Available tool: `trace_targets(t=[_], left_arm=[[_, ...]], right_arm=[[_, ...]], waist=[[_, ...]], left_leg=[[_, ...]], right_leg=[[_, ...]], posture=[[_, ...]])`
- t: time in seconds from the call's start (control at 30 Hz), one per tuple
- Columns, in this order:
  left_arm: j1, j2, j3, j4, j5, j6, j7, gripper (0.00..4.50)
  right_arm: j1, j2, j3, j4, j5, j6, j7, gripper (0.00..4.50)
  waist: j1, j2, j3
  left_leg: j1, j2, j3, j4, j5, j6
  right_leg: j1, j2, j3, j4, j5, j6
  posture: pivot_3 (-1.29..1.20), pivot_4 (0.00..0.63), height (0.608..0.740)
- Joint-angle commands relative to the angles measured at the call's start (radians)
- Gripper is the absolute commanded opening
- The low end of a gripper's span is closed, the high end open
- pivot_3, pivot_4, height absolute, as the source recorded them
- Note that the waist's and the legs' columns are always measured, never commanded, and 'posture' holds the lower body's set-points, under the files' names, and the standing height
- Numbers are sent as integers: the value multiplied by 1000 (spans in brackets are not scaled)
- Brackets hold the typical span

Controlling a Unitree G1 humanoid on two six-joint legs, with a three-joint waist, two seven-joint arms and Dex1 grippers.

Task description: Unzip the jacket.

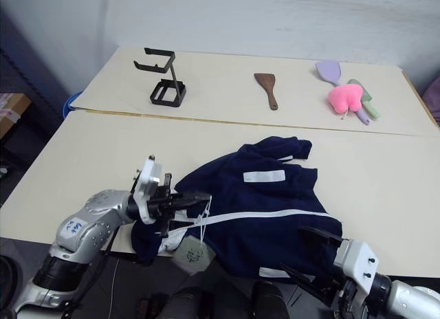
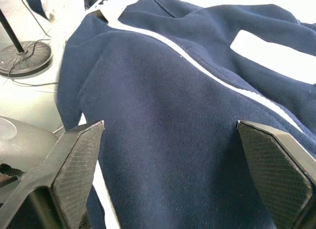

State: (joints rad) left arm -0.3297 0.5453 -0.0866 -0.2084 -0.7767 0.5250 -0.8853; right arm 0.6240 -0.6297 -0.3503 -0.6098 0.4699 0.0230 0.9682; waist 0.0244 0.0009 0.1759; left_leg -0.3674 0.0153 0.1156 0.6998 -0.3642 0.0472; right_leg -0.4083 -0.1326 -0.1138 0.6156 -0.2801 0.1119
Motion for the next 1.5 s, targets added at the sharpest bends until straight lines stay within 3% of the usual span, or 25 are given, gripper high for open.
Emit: trace_targets(t=[0.03, 0.3, 0.47, 0.6, 0.8, 0.93, 1.07, 1.17, 1.33, 1.5], left_arm=[[-51, -62, 76, -15, -101, 118, 126, 15], [-204, -207, 118, 134, -70, 314, 408, 15], [-238, -218, -30, 173, 192, 96, 357, 15], [-233, -231, -43, 178, 262, -17, 300, 900], [-167, -50, -58, 132, 299, -143, -19, 2677], [-153, 61, -10, 193, 306, -214, -160, 2677], [-144, 176, 7, 269, 333, -307, -336, 3428], [-129, 210, 11, 301, 343, -381, -428, 4405], [-87, 231, -8, 276, 365, -409, -504, 4461], [-80, 214, 18, 292, 383, -428, -467, 4461]], right_arm=[[13, 6, 3, 1, 12, 2, -1, 4500], [23, 12, 8, -4, 23, 24, -14, 4500], [2, 31, 12, -14, 36, 42, -53, 4500], [-43, 20, 0, -62, 164, 181, -123, 4500], [-113, -102, -51, -193, 431, 390, -181, 4500], [-228, -212, -85, -224, 719, 525, -311, 4500], [-469, -340, 60, -150, 922, 694, -459, 4500], [-710, -303, 252, -51, 902, 814, -563, 4500], [-998, -139, 449, 175, 873, 980, -717, 4500], [-1098, -1, 499, 306, 847, 1063, -706, 4500]], waist=[[0, 0, 0], [5, -1, 0], [3, -1, 0], [2, -1, 0], [-3, -1, 0], [0, -1, 0], [-2, -1, 0], [-5, -2, 1], [-7, -2, 1], [-3, -2, 1]], left_leg=[[0, 0, 0, 0, 0, 0], [0, -1, -1, 1, 1, 0], [0, -2, 0, 0, 2, -1], [0, -1, 1, 0, 2, -1], [0, 0, 1, 0, 2, -2], [0, 0, 0, 1, 2, -2], [-1, 0, -2, 1, 2, -2], [-2, 1, -2, 0, 1, -3], [-5, 0, -2, 0, 1, -3], [-6, -1, -3, 1, 2, -1]], right_leg=[[0, 0, 0, 0, 0, 0], [1, 1, 0, 0, 0, 0], [1, 2, -3, 0, 0, 1], [0, 2, -6, -1, 0, 1], [-1, 2, -5, 0, 0, -1], [-2, 0, -4, -1, -1, -3], [-2, -3, -2, -3, -1, -3], [-2, -7, -4, -4, -2, -4], [-4, -1, -10, 2, -2, -4], [-4, -2, -15, 3, -2, -4]], posture=[[0, 150, 740], [0, 150, 740], [0, 150, 740], [0, 150, 740], [0, 150, 740], [0, 150, 740], [0, 150, 740], [0, 150, 740], [0, 150, 740], [0, 150, 740]])
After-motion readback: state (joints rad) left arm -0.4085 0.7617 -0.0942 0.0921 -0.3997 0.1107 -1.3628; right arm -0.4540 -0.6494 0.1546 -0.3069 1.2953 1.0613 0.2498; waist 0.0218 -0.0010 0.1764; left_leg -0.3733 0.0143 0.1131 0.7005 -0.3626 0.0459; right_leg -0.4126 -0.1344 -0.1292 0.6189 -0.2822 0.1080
